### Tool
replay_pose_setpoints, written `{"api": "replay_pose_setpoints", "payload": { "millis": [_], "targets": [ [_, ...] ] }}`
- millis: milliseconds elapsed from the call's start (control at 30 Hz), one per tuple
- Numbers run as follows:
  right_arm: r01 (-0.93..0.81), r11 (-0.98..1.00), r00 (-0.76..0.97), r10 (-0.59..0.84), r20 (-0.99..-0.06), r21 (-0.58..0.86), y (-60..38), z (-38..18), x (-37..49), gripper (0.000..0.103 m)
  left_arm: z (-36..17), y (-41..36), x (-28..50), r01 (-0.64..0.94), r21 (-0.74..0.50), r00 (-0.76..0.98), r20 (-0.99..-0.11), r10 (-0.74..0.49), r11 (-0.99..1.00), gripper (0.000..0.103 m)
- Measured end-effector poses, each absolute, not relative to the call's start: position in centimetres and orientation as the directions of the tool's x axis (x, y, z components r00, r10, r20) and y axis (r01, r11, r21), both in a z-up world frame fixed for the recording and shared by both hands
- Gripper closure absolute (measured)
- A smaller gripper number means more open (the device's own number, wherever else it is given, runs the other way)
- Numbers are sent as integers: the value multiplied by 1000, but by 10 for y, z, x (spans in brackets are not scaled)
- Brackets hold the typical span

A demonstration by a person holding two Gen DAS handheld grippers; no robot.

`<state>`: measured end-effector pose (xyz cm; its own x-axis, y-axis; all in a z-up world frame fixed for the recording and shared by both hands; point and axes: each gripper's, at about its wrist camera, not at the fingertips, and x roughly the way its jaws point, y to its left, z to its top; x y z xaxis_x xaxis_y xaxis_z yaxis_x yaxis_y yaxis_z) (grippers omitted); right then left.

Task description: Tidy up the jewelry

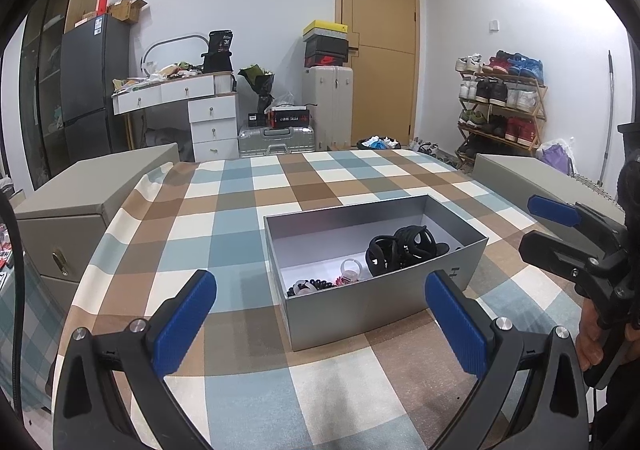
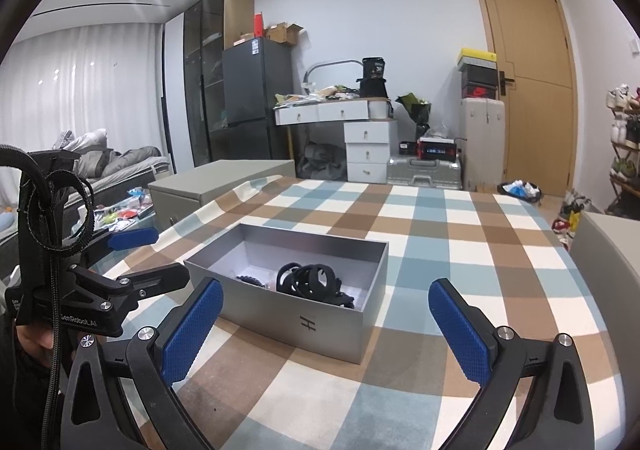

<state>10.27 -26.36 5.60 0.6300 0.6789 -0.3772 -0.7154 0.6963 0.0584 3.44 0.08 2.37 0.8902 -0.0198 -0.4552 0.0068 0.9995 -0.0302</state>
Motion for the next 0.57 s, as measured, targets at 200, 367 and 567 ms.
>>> {"api": "replay_pose_setpoints", "payload": {
  "millis": [200,367,567],
  "targets": [
    [-715,695,626,681,-380,67,-265,56,103,0,23,0,35,10,-30,888,-458,-22,1000,1],
    [-717,695,626,681,-381,64,-265,56,104,0,23,0,35,12,-30,889,-457,-24,999,1],
    [-719,693,624,682,-381,63,-264,55,104,0,23,0,33,13,-32,891,-453,-26,999,1]
  ]
}}
